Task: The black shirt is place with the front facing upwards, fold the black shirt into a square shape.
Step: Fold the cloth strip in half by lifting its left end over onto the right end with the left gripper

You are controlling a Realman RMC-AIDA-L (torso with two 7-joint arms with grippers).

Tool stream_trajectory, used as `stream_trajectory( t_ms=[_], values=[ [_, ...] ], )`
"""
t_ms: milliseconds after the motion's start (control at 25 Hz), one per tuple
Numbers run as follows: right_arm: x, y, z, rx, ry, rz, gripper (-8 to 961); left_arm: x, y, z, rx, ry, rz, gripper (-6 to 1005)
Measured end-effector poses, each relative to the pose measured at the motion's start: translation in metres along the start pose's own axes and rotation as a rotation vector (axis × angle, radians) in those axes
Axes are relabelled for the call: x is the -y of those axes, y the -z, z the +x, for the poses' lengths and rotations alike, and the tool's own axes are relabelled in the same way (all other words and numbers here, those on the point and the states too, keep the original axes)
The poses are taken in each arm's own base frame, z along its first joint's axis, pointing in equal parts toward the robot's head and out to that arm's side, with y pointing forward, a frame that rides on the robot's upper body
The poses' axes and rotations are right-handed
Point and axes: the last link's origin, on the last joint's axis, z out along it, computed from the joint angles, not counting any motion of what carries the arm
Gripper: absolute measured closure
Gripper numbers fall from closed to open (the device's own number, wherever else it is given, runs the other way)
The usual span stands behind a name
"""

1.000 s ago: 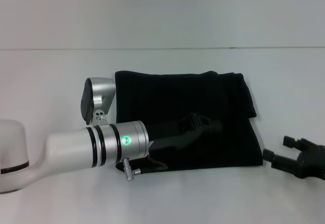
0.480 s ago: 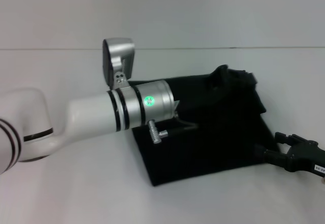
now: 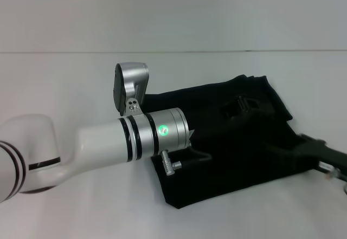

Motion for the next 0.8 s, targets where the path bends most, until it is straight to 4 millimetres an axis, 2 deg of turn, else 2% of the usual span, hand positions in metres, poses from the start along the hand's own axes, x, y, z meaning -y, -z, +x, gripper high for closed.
stream_trajectory(
  t_ms=[80,440,600,800],
  values=[
    [-0.005,-0.015,-0.012,0.000,0.019,-0.018,20,-0.001,0.001,0.000,0.001,-0.002,-0.006,960],
    [-0.010,-0.049,-0.043,0.010,0.037,0.001,20,-0.008,0.001,0.000,0.018,-0.014,-0.050,958],
    [-0.008,-0.057,-0.059,0.064,0.008,0.035,20,-0.011,0.001,-0.002,0.029,-0.017,-0.070,957],
    [-0.003,-0.056,-0.075,0.155,-0.046,0.065,20,-0.011,0.001,-0.003,0.035,-0.027,-0.074,956]
  ],
)
